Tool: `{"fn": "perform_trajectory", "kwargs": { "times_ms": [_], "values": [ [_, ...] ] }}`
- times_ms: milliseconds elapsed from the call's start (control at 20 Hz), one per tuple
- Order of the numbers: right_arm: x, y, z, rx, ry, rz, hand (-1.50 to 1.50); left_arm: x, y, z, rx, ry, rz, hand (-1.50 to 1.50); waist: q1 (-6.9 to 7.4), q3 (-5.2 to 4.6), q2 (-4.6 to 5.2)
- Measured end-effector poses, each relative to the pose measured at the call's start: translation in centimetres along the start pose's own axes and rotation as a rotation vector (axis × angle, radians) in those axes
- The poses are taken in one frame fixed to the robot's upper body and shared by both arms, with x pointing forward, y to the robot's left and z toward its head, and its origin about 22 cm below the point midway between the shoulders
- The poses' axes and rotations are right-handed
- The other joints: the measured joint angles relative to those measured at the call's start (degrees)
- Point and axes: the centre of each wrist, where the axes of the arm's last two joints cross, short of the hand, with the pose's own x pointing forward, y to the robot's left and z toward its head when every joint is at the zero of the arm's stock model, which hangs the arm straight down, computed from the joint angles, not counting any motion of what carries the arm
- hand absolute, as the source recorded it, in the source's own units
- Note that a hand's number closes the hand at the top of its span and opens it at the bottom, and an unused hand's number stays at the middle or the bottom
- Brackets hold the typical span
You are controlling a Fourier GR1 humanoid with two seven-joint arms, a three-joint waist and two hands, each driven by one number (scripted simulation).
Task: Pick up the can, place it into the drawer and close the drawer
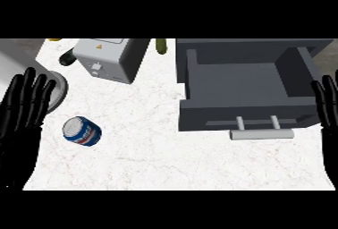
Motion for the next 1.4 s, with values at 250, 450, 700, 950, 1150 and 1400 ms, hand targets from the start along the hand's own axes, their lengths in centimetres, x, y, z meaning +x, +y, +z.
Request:
{"fn": "perform_trajectory", "kwargs": {
  "times_ms": [250, 450, 700, 950, 1150, 1400],
  "values": [
    [-0.2, -0.3, 0.1, -0.008, 0.01, -0.019, -1.5, -0.4, 3.6, 1.0, -0.086, -0.002, 0.071, -1.5, 1.23, 0.0, -1.24],
    [-1.1, -0.5, 0.9, -0.063, 0.147, -0.033, -1.5, -2.3, 6.5, 2.9, -0.064, 0.191, 0.107, -1.5, 1.75, -0.05, -1.37],
    [-1.2, -0.3, 1.7, -0.102, 0.262, -0.037, -1.5, -2.4, 10.5, 3.3, -0.018, 0.337, 0.129, -1.5, 1.64, -0.01, -1.6],
    [-1.4, -0.3, 1.7, -0.118, 0.291, -0.026, -1.5, -1.9, 12.9, 3.4, -0.013, 0.37, 0.139, -1.5, 1.59, 0.02, -1.68],
    [-1.4, -0.5, 1.5, -0.12, 0.295, -0.027, -1.5, -1.7, 13.3, 3.2, -0.014, 0.378, 0.144, -1.5, 1.54, 0.04, -1.7],
    [-1.7, -1.2, 2.6, -0.121, 0.295, -0.024, -1.5, -2.8, 12.5, 2.4, -0.024, 0.401, 0.139, -1.5, 1.33, 0.04, -1.7]
  ]
}}
